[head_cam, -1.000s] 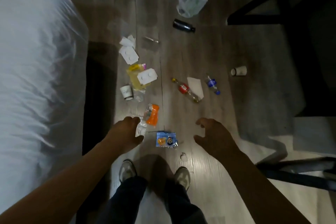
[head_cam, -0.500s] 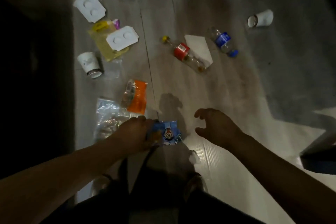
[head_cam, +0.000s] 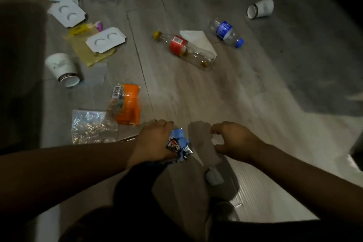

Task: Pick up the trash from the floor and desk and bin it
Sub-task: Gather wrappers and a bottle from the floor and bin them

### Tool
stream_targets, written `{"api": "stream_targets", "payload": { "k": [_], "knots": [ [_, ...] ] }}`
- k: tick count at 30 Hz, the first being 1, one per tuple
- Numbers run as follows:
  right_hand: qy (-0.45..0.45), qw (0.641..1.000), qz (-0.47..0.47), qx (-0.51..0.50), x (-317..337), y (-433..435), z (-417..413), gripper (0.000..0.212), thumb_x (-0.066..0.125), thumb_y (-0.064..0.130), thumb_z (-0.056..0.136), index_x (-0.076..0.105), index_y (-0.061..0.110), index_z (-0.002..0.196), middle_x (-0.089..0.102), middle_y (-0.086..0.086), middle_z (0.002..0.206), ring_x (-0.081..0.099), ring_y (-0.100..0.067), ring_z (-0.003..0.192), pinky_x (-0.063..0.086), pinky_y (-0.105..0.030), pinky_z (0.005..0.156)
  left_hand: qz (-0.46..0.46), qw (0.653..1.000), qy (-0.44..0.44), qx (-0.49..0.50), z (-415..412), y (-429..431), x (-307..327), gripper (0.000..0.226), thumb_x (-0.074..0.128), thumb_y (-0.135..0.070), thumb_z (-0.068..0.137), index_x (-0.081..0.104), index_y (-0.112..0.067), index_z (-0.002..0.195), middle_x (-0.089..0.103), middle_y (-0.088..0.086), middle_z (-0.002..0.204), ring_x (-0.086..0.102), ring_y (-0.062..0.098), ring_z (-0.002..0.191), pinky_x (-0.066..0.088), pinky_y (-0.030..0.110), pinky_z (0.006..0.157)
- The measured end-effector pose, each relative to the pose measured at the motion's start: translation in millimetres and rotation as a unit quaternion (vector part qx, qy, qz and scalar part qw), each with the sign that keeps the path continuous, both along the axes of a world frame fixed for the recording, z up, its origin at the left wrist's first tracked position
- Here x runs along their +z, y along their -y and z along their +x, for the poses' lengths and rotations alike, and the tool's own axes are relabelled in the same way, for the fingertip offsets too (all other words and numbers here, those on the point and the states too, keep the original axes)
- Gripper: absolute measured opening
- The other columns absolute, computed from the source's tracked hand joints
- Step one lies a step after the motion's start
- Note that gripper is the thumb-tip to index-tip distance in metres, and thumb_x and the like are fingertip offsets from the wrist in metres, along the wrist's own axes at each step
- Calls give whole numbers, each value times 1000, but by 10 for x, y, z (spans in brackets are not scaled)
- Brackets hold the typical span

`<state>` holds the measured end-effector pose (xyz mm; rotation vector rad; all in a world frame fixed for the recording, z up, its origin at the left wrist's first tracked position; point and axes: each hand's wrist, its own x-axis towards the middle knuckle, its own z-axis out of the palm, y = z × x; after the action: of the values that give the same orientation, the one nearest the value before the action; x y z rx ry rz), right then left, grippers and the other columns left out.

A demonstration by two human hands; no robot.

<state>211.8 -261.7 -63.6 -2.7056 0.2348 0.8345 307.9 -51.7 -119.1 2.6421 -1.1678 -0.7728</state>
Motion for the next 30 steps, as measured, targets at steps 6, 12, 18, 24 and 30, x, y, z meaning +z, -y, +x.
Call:
{"api": "stream_targets", "payload": {
  "k": [6, 12, 18, 24, 30],
  "knots": [
    [40, 998, -1, -48, -113, 173, -234, 46, 66, 31, 84, 53, 26, 127, 57, 2, 118, 55, -15, 103, 43, -23, 81, -71, 995, 54, -52, -203, 104, -168, 89, 65, -69, 67, 45, -17, 136, 50, 3, 132, 48, 24, 118, 34, 32, 101],
    [60, 996, -18, -62, -71, 270, -448, 43, 64, 31, 84, 54, 26, 125, 58, 2, 116, 53, -13, 95, 37, -20, 75, -77, 982, 30, -167, -597, 316, -96, 66, 54, -63, 77, 49, -21, 128, 50, 2, 126, 44, 22, 115, 35, 35, 99],
    [63, 995, -13, -74, -115, 406, -643, 42, 64, 32, 86, 53, 26, 125, 57, 4, 117, 48, -7, 92, 36, -18, 76, -50, 980, -41, -190, -819, 583, -187, 60, 62, -51, 81, 46, -22, 131, 47, 2, 130, 45, 21, 118, 36, 32, 98],
    [55, 995, -4, -77, -120, 455, -728, 43, 65, 30, 86, 52, 25, 127, 57, 3, 120, 52, -9, 101, 34, -16, 79, 2, 977, -59, -205, -870, 815, -238, 65, 62, -51, 81, 42, -23, 137, 40, 5, 136, 36, 25, 123, 34, 39, 102],
    [49, 996, -7, -72, -199, 494, -641, 43, 66, 29, 85, 52, 24, 126, 58, 4, 120, 54, -8, 101, 37, -16, 79, -9, 971, -26, -236, -885, 778, -268, 45, 57, -46, 87, 56, -17, 121, 41, 6, 133, 34, 22, 119, 31, 36, 99]
  ]
}}
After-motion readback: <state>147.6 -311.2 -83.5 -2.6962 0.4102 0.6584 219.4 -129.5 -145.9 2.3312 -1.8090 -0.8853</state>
